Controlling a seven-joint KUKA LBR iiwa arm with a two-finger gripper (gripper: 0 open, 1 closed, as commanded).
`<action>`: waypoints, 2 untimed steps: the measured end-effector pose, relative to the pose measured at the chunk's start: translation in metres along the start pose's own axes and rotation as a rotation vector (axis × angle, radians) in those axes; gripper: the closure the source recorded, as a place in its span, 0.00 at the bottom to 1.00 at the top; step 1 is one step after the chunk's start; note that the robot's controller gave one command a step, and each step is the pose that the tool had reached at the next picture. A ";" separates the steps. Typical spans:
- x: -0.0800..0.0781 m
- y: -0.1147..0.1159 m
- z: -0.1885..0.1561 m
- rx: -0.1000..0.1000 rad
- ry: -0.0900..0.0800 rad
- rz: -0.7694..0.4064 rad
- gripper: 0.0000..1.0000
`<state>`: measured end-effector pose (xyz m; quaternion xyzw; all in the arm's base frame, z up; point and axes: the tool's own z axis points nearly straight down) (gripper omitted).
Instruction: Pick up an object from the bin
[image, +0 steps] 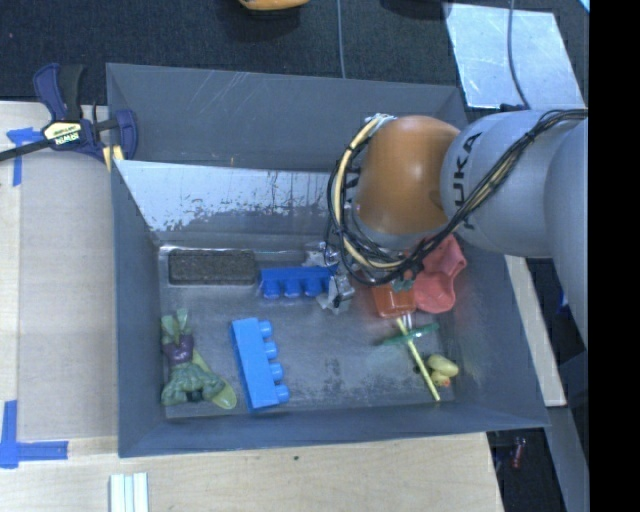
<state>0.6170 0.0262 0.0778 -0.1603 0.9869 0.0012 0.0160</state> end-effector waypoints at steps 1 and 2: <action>0.000 -0.004 -0.057 -0.001 0.003 -0.024 1.00; 0.006 0.008 -0.132 -0.001 0.003 -0.019 1.00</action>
Offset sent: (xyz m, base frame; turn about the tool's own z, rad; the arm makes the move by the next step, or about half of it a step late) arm -0.0193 0.0111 0.1697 -0.0156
